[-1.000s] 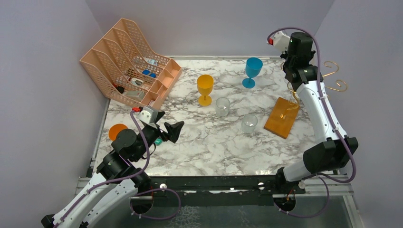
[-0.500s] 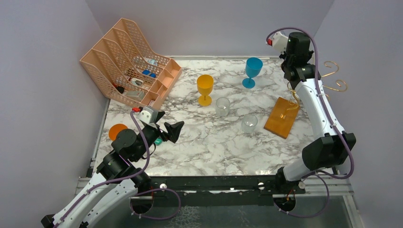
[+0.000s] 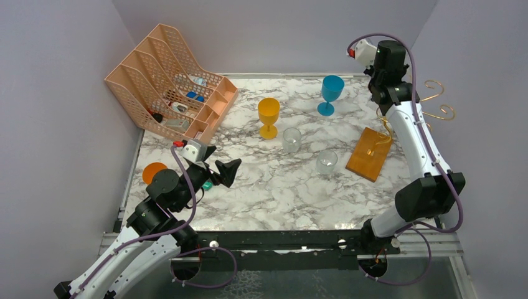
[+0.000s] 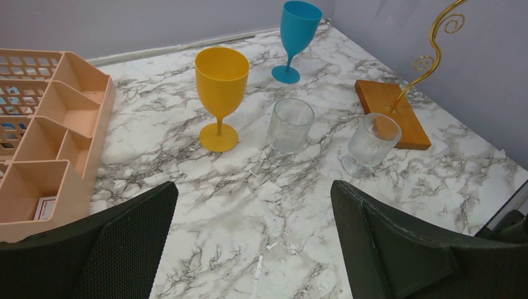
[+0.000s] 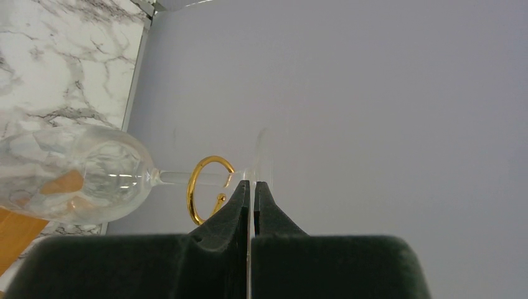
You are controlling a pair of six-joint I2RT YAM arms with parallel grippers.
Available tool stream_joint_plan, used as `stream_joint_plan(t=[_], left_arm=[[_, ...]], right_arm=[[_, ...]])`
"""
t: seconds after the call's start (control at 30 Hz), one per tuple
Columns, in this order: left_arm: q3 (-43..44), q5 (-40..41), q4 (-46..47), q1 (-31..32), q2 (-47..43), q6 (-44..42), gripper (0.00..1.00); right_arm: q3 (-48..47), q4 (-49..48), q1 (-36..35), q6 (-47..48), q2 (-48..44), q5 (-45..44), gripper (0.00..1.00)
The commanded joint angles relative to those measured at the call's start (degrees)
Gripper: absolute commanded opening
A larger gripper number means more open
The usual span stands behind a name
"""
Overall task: Place the wine glass upside down on the wine glass rack
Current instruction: Turn the wine glass upside down at the wine rack.
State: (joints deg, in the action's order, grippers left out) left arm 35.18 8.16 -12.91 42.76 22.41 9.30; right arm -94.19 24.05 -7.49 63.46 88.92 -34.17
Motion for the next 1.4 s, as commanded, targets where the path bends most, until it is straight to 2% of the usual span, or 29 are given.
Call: stream_joint_plan(t=[0.0,0.33,0.67,1.07,1.37], left_arm=[[-0.5,-0.3,2.2,0.0,0.3,-0.6,0.99],[-0.5,-0.5,2.2,0.0,0.5,-0.7,0.99],[-0.6,-0.9,2.4,0.0,0.3,-0.8,0.99],[-0.5,-1.0,2.3,0.0,0.5,-0.9,0.99],[-0.5,-0.9,2.3,0.0,0.6,-0.9,0.99]], right_arm=[[-1.5,-0.7,0.2,-1.0,-1.9,1.9,0.01],[-1.3,3.2,0.0,-4.2,-2.9,2.2,0.01],[-0.5,2.8,0.0,-6.0,-4.1,3.8,0.01],[-2.0,7.0,-0.5,-11.0,-3.8,8.1,0.05],[-1.8,7.7,-0.6,-12.2,-3.9,8.9,0.12]])
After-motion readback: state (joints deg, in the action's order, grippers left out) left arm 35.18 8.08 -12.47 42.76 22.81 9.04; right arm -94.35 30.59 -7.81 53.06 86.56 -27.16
